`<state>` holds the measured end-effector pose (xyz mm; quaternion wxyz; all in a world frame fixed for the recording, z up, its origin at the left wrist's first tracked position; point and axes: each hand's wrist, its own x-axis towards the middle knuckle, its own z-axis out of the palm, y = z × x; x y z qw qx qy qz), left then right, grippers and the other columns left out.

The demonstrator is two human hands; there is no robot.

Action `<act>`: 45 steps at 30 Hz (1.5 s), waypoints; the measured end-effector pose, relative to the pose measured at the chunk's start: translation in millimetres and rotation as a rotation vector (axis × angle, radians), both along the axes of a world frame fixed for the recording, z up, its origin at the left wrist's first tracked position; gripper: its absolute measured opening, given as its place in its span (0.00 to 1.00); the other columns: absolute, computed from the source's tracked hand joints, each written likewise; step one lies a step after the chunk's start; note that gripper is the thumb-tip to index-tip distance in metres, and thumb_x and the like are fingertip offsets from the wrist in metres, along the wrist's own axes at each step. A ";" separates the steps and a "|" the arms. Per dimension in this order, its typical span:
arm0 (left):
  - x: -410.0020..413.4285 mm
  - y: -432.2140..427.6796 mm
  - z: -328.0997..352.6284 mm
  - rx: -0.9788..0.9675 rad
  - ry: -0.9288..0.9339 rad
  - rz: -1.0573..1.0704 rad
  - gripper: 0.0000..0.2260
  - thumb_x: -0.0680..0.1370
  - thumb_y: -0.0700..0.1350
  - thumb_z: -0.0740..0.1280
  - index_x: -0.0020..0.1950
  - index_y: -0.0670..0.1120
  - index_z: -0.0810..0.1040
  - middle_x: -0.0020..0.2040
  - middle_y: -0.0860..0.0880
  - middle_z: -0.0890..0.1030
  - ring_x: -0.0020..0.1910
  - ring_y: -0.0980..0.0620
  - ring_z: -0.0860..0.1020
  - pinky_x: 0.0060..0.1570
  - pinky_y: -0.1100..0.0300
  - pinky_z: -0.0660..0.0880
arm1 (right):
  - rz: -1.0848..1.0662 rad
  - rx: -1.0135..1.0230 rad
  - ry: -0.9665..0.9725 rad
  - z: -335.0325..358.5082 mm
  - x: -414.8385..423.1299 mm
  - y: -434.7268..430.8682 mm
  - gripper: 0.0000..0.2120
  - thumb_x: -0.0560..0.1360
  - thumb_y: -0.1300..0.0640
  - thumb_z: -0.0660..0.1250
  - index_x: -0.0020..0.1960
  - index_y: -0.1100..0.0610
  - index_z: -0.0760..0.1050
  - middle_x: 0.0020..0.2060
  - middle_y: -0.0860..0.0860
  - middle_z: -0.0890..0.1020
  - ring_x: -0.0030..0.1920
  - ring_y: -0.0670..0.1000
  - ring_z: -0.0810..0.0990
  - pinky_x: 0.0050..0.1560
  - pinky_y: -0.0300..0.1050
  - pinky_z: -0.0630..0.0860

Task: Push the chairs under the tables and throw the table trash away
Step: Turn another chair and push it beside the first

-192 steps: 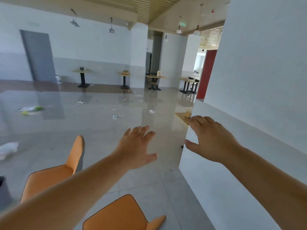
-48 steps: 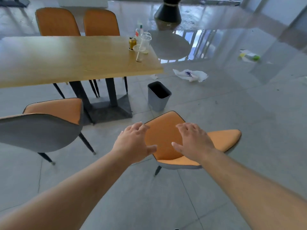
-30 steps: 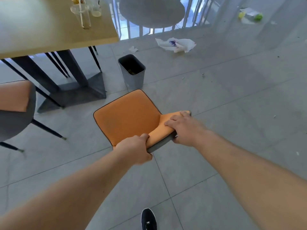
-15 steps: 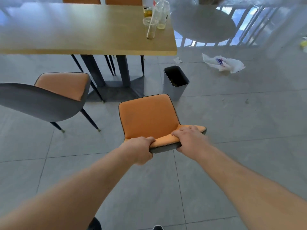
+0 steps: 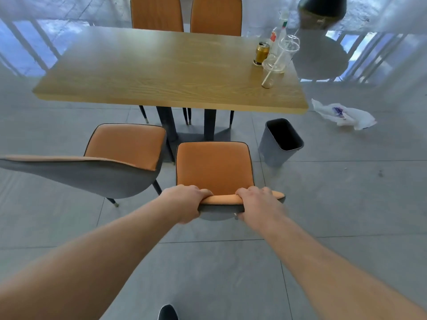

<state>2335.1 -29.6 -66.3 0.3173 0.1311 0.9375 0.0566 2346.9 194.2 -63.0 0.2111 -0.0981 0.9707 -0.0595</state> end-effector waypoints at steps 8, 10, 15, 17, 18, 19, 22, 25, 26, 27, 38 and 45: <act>-71.7 -41.4 6.4 0.014 0.058 -0.036 0.24 0.83 0.50 0.66 0.76 0.68 0.64 0.64 0.55 0.77 0.53 0.49 0.77 0.43 0.53 0.77 | -0.063 -0.002 -0.019 1.1 -68.1 -42.0 0.17 0.78 0.45 0.73 0.64 0.45 0.72 0.54 0.49 0.76 0.60 0.56 0.71 0.55 0.62 0.80; -82.9 -40.5 5.8 0.018 0.070 -0.029 0.24 0.83 0.50 0.65 0.76 0.68 0.64 0.64 0.55 0.76 0.55 0.48 0.77 0.47 0.50 0.79 | -0.059 -0.006 -0.023 2.0 -83.9 -40.8 0.17 0.78 0.45 0.73 0.63 0.45 0.72 0.53 0.49 0.76 0.60 0.56 0.70 0.55 0.62 0.79; -104.8 -35.2 2.5 0.078 0.121 0.015 0.23 0.82 0.51 0.67 0.74 0.67 0.64 0.63 0.55 0.77 0.58 0.48 0.76 0.48 0.50 0.77 | -0.041 0.038 -0.030 6.3 -114.7 -32.0 0.18 0.78 0.45 0.73 0.63 0.46 0.72 0.54 0.50 0.76 0.60 0.57 0.72 0.56 0.62 0.79; -99.1 -38.6 0.2 0.098 0.120 0.020 0.24 0.81 0.54 0.68 0.74 0.66 0.65 0.63 0.55 0.77 0.59 0.49 0.75 0.50 0.51 0.76 | -0.051 0.165 -0.093 6.4 -114.6 -38.9 0.22 0.78 0.44 0.74 0.66 0.46 0.69 0.59 0.52 0.75 0.67 0.61 0.70 0.60 0.68 0.77; -93.4 -45.4 -1.5 0.089 0.124 0.033 0.25 0.80 0.57 0.69 0.75 0.65 0.65 0.64 0.55 0.77 0.61 0.49 0.75 0.56 0.49 0.76 | -0.058 0.260 -0.131 6.9 -112.3 -46.3 0.27 0.77 0.44 0.74 0.70 0.45 0.65 0.65 0.53 0.73 0.72 0.64 0.67 0.63 0.74 0.71; -87.7 -57.4 -3.0 0.059 0.128 0.057 0.27 0.78 0.60 0.69 0.76 0.63 0.65 0.66 0.55 0.76 0.64 0.49 0.74 0.64 0.45 0.74 | -0.060 0.342 -0.159 7.9 -109.4 -55.9 0.33 0.77 0.44 0.73 0.75 0.45 0.61 0.70 0.55 0.70 0.77 0.68 0.62 0.66 0.79 0.66; -77.3 -122.9 -1.2 -0.094 0.116 0.149 0.33 0.76 0.66 0.69 0.78 0.59 0.64 0.73 0.53 0.73 0.73 0.46 0.70 0.76 0.37 0.62 | 0.055 0.320 -0.119 12.4 -105.7 -96.6 0.35 0.77 0.40 0.71 0.77 0.47 0.58 0.71 0.56 0.71 0.76 0.68 0.64 0.70 0.78 0.61; -75.3 -207.7 2.2 -0.209 0.156 0.261 0.30 0.76 0.66 0.68 0.75 0.58 0.67 0.70 0.53 0.76 0.70 0.47 0.73 0.74 0.39 0.65 | 0.209 0.130 -0.027 8.4 -103.7 -139.9 0.20 0.78 0.43 0.69 0.64 0.49 0.67 0.57 0.52 0.79 0.59 0.59 0.80 0.65 0.65 0.74; -74.6 -234.7 3.1 -0.248 0.174 0.287 0.28 0.76 0.66 0.67 0.72 0.58 0.69 0.67 0.54 0.77 0.67 0.48 0.75 0.71 0.41 0.68 | 0.230 0.099 0.009 4.8 -102.8 -153.3 0.16 0.79 0.45 0.69 0.60 0.49 0.68 0.54 0.51 0.79 0.54 0.58 0.81 0.58 0.60 0.77; -72.5 -258.9 2.7 -0.278 0.188 0.300 0.24 0.75 0.66 0.66 0.67 0.58 0.71 0.62 0.54 0.79 0.62 0.49 0.77 0.66 0.44 0.72 | 0.232 0.093 0.049 -0.2 -101.8 -164.6 0.12 0.79 0.47 0.68 0.58 0.49 0.68 0.51 0.51 0.80 0.51 0.57 0.81 0.52 0.57 0.77; -56.7 -325.2 -19.2 -0.076 0.427 0.068 0.04 0.73 0.54 0.70 0.42 0.55 0.78 0.35 0.57 0.76 0.31 0.53 0.76 0.29 0.59 0.66 | 0.203 0.237 0.199 -25.1 -99.5 -186.9 0.09 0.75 0.42 0.70 0.52 0.43 0.77 0.41 0.44 0.82 0.40 0.49 0.81 0.32 0.45 0.67; -59.3 -330.0 -19.8 0.009 0.455 -0.027 0.05 0.74 0.52 0.72 0.40 0.55 0.78 0.33 0.58 0.73 0.28 0.55 0.68 0.28 0.62 0.61 | 0.290 0.181 0.190 -15.3 -99.2 -196.9 0.07 0.78 0.45 0.69 0.55 0.43 0.80 0.43 0.43 0.83 0.41 0.48 0.82 0.34 0.41 0.68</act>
